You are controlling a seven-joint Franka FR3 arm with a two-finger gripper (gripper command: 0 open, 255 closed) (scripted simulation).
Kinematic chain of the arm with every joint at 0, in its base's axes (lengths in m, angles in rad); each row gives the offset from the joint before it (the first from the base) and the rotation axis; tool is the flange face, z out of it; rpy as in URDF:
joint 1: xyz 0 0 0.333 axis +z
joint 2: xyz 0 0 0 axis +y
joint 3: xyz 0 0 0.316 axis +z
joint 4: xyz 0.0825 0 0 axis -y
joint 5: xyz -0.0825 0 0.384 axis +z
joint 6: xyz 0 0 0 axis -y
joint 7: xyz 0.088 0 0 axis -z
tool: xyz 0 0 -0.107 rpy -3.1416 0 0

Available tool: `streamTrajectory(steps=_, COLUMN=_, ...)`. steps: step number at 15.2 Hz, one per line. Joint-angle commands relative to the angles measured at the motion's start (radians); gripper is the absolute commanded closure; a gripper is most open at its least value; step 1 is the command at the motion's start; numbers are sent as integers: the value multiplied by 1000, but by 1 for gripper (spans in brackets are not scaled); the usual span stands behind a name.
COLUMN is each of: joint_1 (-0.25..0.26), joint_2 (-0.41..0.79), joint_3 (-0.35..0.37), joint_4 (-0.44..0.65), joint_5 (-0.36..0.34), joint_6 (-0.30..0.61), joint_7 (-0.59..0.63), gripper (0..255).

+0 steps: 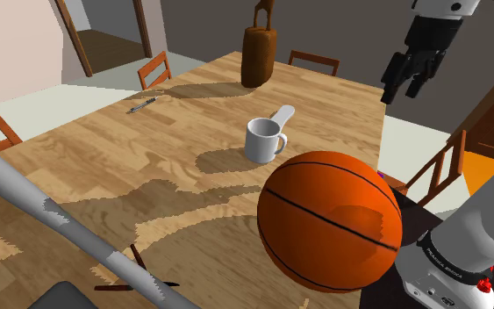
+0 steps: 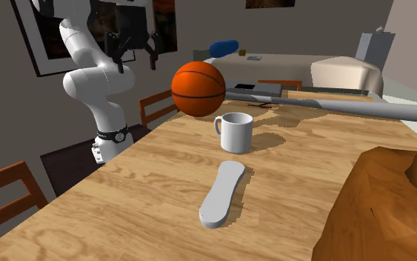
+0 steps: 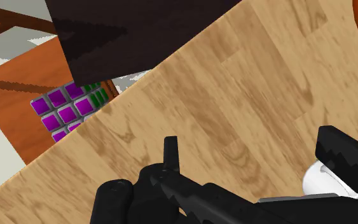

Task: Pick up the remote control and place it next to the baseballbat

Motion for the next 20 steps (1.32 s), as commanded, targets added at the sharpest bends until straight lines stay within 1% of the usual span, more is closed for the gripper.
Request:
streamTrajectory(steps=1, joint_1=0, joint_2=0, joint_3=0, joint_4=0, joint_5=0, joint_6=0, joint_7=0, gripper=0)
streamTrajectory(steps=6, joint_1=-29, joint_2=153, joint_3=66, joint_4=8, joint_5=48, joint_6=160, joint_7=163, gripper=0)
streamTrajectory(steps=11, joint_1=-62, joint_2=330, joint_3=121, joint_4=54, joint_5=70, joint_6=306, joint_7=322, gripper=0)
streamTrajectory(steps=15, joint_1=-90, joint_2=480, joint_3=154, joint_4=117, joint_5=67, joint_6=406, joint_7=448, gripper=0)
streamTrajectory(steps=20, joint_1=-120, joint_2=671, joint_3=179, joint_4=222, joint_5=41, joint_6=505, joint_7=606, gripper=0)
